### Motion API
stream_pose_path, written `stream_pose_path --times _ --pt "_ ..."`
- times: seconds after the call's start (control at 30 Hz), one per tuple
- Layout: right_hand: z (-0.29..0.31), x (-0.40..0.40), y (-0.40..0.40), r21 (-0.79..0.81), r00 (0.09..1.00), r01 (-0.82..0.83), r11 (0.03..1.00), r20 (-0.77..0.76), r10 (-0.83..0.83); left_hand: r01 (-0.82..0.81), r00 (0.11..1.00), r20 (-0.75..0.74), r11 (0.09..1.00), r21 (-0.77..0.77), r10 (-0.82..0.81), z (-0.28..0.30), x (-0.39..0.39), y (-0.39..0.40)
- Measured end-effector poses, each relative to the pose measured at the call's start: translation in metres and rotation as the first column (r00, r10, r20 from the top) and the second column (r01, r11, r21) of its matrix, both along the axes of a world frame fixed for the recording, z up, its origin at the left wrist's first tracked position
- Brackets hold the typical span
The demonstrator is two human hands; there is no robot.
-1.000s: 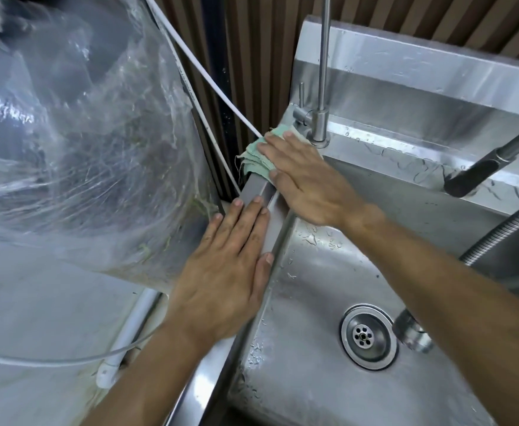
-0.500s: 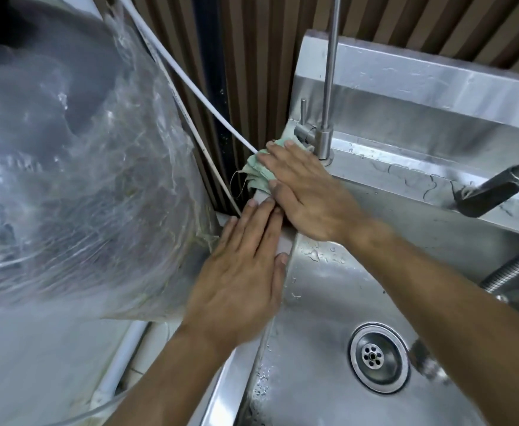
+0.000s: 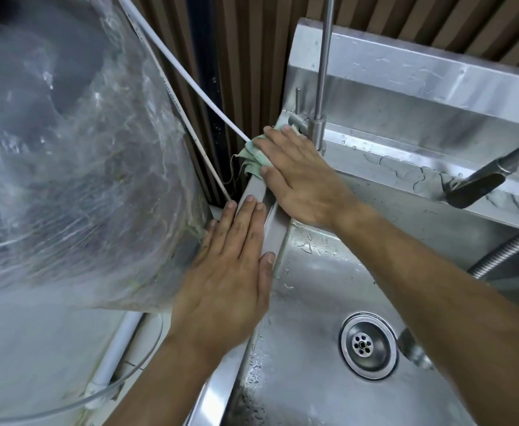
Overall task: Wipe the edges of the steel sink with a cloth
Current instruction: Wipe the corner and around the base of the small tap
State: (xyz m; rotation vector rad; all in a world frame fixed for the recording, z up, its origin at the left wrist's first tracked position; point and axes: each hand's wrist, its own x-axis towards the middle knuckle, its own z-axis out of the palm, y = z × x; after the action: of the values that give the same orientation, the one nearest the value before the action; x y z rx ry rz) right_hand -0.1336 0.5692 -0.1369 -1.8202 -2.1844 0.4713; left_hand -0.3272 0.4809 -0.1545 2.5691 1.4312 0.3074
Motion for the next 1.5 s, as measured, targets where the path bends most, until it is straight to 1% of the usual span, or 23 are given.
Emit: stream_pose_path --times 0.1,0.2,0.37,0.5,0.63,0.77,0.9,0.93,1.03,1.07,1.1,1.13,1.17,1.2,1.23,1.27,1.3,1.33,1.37,1.4,1.43,1.47,1.5 --pt "-0.002 -0.009 -0.012 0.01 0.994 0.078 0.997 -0.074 -0.077 0.004 1.0 -0.025 1.0 -0.004 -0.005 0.0 -0.001 -0.002" --pt "-0.004 -0.011 -0.039 -0.034 0.988 0.058 0.998 -0.143 -0.062 0.001 1.0 -0.029 1.0 0.013 0.0 -0.001 -0.002 -0.003" --pt "-0.004 -0.013 -0.034 -0.061 0.99 0.072 0.996 -0.116 -0.079 -0.002 0.999 -0.042 0.999 0.036 0.003 -0.002 0.0 -0.001" --pt "-0.006 -0.008 -0.006 0.03 0.991 0.078 0.996 -0.113 -0.074 0.004 0.999 -0.037 1.0 0.024 -0.003 -0.001 0.0 -0.001" --pt "-0.013 -0.011 -0.008 0.111 0.955 0.143 0.984 -0.277 -0.107 0.003 0.999 -0.04 1.0 0.031 -0.001 0.0 0.0 -0.001" --pt "-0.016 -0.013 -0.013 0.116 0.95 0.177 0.977 -0.281 -0.138 0.004 0.999 -0.04 0.999 0.035 -0.002 0.0 -0.001 -0.001" --pt "-0.025 -0.017 -0.022 0.168 0.892 0.253 0.953 -0.422 -0.162 0.004 0.999 -0.042 0.999 0.041 -0.002 -0.001 0.0 -0.001" --pt "-0.026 -0.016 -0.024 0.191 0.886 0.267 0.945 -0.434 -0.163 0.005 0.999 -0.048 0.999 0.044 -0.003 -0.001 0.0 0.0" --pt "-0.03 -0.008 -0.04 0.344 0.924 0.273 0.898 -0.352 -0.146 0.011 0.999 -0.034 0.999 0.037 -0.01 0.001 0.001 0.001" --pt "-0.029 -0.003 -0.048 0.362 0.892 0.346 0.865 -0.412 -0.184 0.01 1.0 -0.025 0.999 0.031 -0.009 0.001 0.001 0.001" --pt "-0.022 0.001 -0.057 0.315 0.79 0.486 0.815 -0.558 -0.255 0.007 1.0 -0.022 1.0 0.025 -0.007 0.001 0.001 0.002" --pt "-0.012 0.006 -0.065 0.215 0.603 0.641 0.737 -0.735 -0.31 0.01 1.0 -0.025 1.0 0.024 -0.009 0.003 0.002 0.003" --pt "-0.001 0.014 -0.071 0.124 0.384 0.78 0.613 -0.869 -0.312 0.016 0.999 -0.029 0.999 0.031 -0.015 0.005 0.003 0.005" --pt "0.015 0.022 -0.074 0.089 0.237 0.877 0.472 -0.935 -0.263 0.026 0.999 -0.032 0.998 0.051 -0.024 0.009 0.007 0.007" --pt "0.032 0.031 -0.073 0.122 0.208 0.928 0.352 -0.954 -0.217 0.042 0.999 -0.029 0.996 0.076 -0.04 0.015 0.013 0.012" --pt "0.046 0.039 -0.067 0.199 0.258 0.94 0.276 -0.946 -0.198 0.067 0.998 -0.019 0.994 0.082 -0.066 0.021 0.021 0.018" --pt "0.059 0.045 -0.058 0.312 0.369 0.913 0.265 -0.906 -0.205 0.095 0.995 -0.003 0.993 0.074 -0.095 0.027 0.031 0.027" --pt "0.067 0.05 -0.045 0.449 0.521 0.84 0.307 -0.824 -0.222 0.121 0.992 0.016 0.991 0.056 -0.122 0.031 0.042 0.039" --pt "0.07 0.055 -0.028 0.578 0.687 0.716 0.392 -0.684 -0.245 0.137 0.99 0.019 0.99 0.033 -0.137 0.031 0.054 0.054" --pt "0.067 0.062 -0.01 0.663 0.834 0.547 0.511 -0.48 -0.27 0.146 0.989 0.003 0.989 0.02 -0.146 0.03 0.065 0.07" --pt "0.06 0.07 0.007 0.696 0.934 0.35 0.627 -0.206 -0.292 0.148 0.989 -0.023 0.989 0.018 -0.147 0.027 0.075 0.083" --pt "0.051 0.08 0.022 0.677 0.953 0.161 0.718 0.083 -0.291 0.141 0.989 -0.053 0.99 0.021 -0.139 0.023 0.082 0.093" --pt "0.042 0.09 0.034 0.639 0.909 0.01 0.769 0.314 -0.273 0.129 0.989 -0.08 0.991 0.025 -0.127 0.019 0.086 0.1"
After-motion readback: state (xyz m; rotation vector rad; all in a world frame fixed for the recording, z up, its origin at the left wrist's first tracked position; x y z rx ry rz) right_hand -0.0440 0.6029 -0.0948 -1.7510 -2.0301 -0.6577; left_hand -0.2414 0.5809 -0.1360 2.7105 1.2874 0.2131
